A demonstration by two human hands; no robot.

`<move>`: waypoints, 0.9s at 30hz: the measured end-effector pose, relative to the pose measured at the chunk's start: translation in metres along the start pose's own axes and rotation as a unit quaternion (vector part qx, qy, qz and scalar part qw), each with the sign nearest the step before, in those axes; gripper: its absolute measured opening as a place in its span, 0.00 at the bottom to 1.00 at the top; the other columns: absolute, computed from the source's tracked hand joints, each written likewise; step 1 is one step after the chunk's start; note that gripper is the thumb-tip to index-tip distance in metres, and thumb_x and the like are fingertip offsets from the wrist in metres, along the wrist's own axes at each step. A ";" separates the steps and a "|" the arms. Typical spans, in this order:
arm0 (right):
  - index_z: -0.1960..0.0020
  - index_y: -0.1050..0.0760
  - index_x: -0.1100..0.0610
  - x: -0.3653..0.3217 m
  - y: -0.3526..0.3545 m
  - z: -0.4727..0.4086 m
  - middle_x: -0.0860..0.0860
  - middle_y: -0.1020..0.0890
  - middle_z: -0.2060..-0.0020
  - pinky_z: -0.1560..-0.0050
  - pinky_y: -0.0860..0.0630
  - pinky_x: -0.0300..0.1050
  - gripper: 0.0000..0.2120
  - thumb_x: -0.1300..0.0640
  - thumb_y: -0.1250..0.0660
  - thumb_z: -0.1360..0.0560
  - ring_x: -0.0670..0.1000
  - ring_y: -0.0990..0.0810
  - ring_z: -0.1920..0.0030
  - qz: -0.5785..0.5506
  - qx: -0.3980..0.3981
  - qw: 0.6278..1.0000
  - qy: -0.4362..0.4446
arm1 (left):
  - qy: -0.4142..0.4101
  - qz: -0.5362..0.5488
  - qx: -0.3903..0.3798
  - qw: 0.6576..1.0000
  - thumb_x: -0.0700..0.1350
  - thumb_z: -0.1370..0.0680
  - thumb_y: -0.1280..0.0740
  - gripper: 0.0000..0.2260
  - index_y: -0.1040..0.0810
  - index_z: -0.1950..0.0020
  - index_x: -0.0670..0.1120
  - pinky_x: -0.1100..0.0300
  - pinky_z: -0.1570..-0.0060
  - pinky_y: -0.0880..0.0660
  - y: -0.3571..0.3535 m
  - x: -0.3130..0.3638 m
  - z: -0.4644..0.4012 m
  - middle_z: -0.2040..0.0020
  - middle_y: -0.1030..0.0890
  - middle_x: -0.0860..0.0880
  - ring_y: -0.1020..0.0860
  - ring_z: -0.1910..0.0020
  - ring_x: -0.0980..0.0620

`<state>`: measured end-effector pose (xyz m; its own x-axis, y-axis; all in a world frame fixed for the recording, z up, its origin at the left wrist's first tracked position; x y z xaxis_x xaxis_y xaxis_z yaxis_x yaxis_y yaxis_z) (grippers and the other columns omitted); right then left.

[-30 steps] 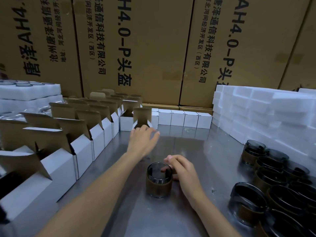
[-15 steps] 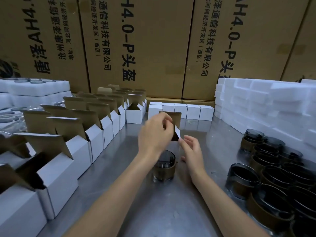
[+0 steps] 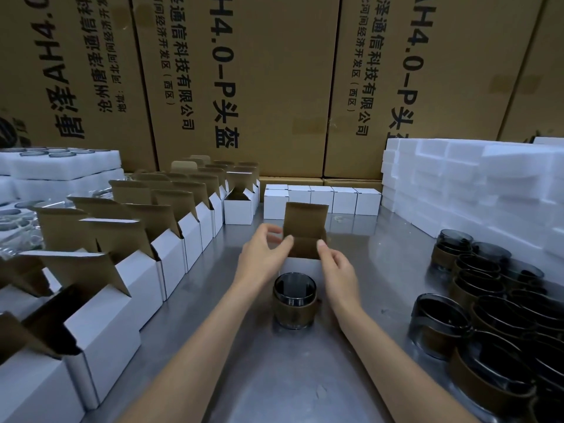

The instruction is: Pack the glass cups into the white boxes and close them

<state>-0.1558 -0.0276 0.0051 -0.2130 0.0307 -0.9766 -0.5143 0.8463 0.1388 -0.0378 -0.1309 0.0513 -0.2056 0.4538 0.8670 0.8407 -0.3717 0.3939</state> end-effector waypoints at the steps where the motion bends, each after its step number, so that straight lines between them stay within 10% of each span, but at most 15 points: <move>1: 0.41 0.25 0.48 0.001 0.001 0.000 0.47 0.22 0.42 0.36 0.31 0.55 0.20 0.37 0.42 0.24 0.50 0.25 0.41 -0.004 0.007 1.000 -0.003 | 0.001 0.009 0.001 1.000 0.49 0.22 0.35 0.12 0.33 0.41 0.55 0.52 0.48 0.24 0.001 -0.001 0.000 0.46 0.23 0.50 0.24 0.50 0.52; 5: 0.57 0.26 0.49 0.002 0.003 -0.001 0.49 0.21 0.52 0.38 0.30 0.57 0.12 0.46 0.43 0.22 0.54 0.24 0.45 -0.017 0.016 0.999 -0.023 | -0.025 0.020 -0.019 0.999 0.40 0.23 0.39 0.16 0.40 0.44 0.58 0.45 0.55 0.19 0.007 -0.004 -0.001 0.55 0.25 0.50 0.22 0.59 0.48; 10: 0.53 0.26 0.50 0.002 0.004 -0.001 0.52 0.21 0.49 0.37 0.30 0.57 0.11 0.46 0.43 0.22 0.56 0.24 0.44 -0.012 0.017 0.999 -0.027 | -0.055 0.010 -0.052 0.997 0.39 0.21 0.43 0.13 0.23 0.49 0.54 0.53 0.52 0.23 0.003 -0.006 -0.001 0.47 0.26 0.53 0.25 0.52 0.56; 19: 0.60 0.26 0.51 -0.001 0.004 0.000 0.51 0.22 0.58 0.44 0.29 0.53 0.13 0.46 0.43 0.23 0.56 0.24 0.50 -0.012 -0.015 0.999 -0.028 | 0.027 0.128 -0.088 0.988 0.37 0.23 0.43 0.20 0.24 0.37 0.54 0.62 0.62 0.27 -0.002 -0.009 -0.010 0.53 0.25 0.47 0.27 0.59 0.53; 27: 0.38 0.31 0.51 -0.024 0.015 0.010 0.46 0.29 0.42 0.43 0.33 0.40 0.16 0.46 0.36 0.23 0.46 0.29 0.43 -0.032 0.057 0.991 0.117 | 0.020 0.124 -0.082 0.989 0.36 0.23 0.44 0.20 0.26 0.34 0.50 0.63 0.63 0.28 -0.004 -0.010 -0.014 0.54 0.27 0.48 0.28 0.58 0.53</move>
<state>-0.1501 -0.0101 0.0288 -0.3766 -0.1385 -0.9160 -0.4389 0.8974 0.0447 -0.0464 -0.1450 0.0450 -0.0260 0.3004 0.9535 0.7759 -0.5953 0.2087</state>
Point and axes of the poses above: each hand's wrist, its own z-axis away from the middle knuckle, its own y-axis out of the back of the hand, x = y × z, the point moved 5 cm from there along -z, towards the middle knuckle
